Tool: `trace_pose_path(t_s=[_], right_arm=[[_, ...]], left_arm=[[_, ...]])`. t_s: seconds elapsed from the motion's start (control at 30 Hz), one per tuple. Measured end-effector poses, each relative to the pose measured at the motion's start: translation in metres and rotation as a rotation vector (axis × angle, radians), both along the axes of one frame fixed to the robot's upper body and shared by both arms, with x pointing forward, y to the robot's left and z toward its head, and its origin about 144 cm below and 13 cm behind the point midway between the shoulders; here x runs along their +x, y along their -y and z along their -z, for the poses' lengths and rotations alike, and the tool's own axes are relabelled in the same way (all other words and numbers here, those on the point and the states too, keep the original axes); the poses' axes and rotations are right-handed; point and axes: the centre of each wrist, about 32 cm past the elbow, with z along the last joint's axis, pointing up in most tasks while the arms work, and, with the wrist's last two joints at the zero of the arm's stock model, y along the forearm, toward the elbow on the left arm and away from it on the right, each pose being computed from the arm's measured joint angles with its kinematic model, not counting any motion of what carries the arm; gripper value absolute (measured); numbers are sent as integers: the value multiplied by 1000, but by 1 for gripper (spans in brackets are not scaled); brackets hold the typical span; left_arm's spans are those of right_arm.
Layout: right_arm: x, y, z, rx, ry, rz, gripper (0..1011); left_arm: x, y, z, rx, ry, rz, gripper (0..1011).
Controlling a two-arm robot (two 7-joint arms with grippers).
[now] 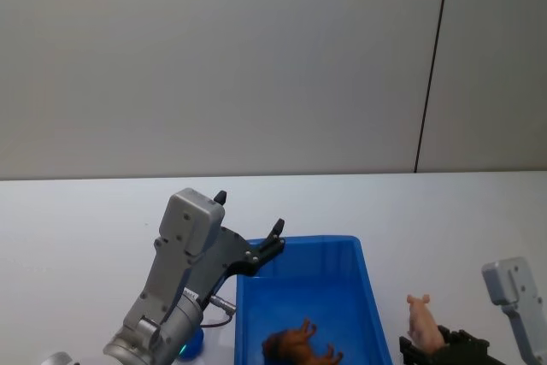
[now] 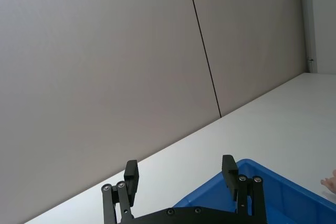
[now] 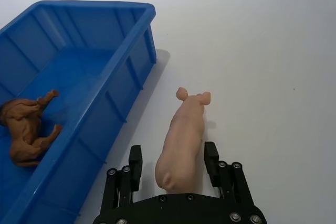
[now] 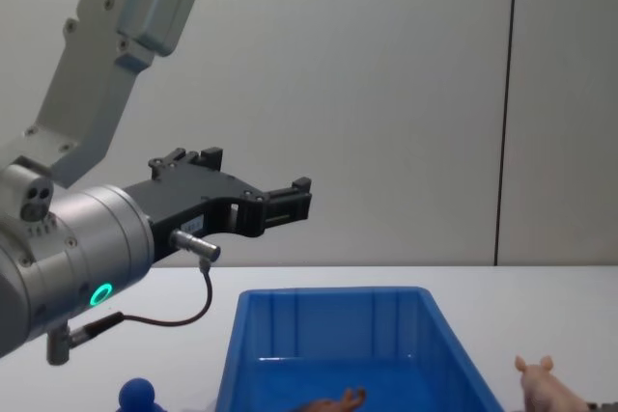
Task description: Pick up the two dolls from the table and place them into the box.
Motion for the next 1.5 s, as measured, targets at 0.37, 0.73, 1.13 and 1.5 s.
trace_pose_path(t_s=[0.37, 0.73, 1.13, 1.5], right_arm=[[0, -1, 2, -13, -9, 17, 418], [-1, -3, -9, -40, 62, 40, 374], [9, -8, -36, -45, 196, -7, 373], [30, -25, -57, -13, 256, -125, 373]], left_arm=[[0, 0, 0, 0, 0, 0, 1001], [0, 0, 0, 0, 0, 0, 1001], [0, 0, 0, 0, 0, 0, 1001], [0, 0, 0, 0, 0, 0, 1001]])
